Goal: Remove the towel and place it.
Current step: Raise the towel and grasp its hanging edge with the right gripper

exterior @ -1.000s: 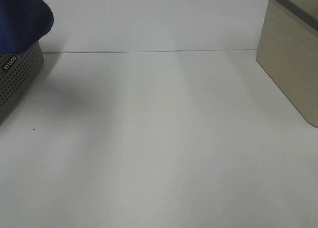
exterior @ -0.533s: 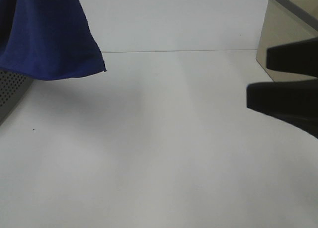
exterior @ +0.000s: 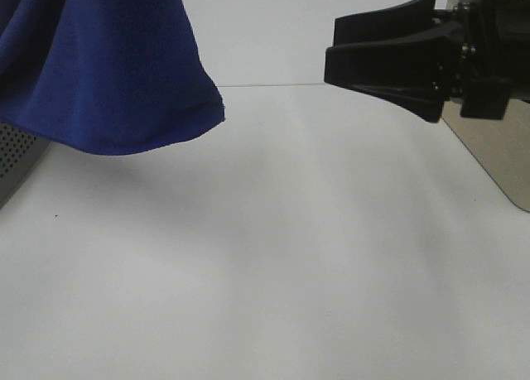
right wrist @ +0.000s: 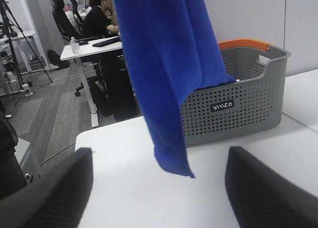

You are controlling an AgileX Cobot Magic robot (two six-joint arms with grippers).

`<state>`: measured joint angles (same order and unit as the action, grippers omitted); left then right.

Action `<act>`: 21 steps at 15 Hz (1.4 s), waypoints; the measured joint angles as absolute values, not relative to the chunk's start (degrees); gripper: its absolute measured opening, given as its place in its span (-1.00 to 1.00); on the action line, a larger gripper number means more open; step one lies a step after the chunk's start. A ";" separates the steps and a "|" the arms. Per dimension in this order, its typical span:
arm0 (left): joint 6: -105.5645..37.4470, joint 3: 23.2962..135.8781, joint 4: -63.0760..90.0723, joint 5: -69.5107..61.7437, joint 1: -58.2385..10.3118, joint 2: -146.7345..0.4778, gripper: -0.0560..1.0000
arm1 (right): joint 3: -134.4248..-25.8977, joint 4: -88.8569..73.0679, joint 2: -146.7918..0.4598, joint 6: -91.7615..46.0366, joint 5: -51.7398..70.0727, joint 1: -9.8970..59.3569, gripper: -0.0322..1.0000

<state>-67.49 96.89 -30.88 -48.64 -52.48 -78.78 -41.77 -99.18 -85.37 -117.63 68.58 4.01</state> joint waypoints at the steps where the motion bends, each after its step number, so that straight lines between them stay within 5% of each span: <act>1: -67.49 96.89 -30.88 -49.05 -53.23 -78.78 -0.89 | -45.66 -99.29 -88.81 -118.03 68.64 5.10 0.47; 8: -67.67 96.89 -30.83 -52.94 -54.43 -78.78 -0.89 | -67.67 -98.09 -97.35 -113.67 69.27 14.55 0.47; 17: -67.67 96.89 -30.88 -53.23 -54.43 -78.78 -0.89 | -69.21 -93.22 -98.20 -111.67 69.27 26.18 0.47; 21: -67.49 96.89 -30.88 -53.29 -54.43 -78.78 -0.89 | -69.21 -74.14 -98.15 -98.38 69.39 27.90 0.44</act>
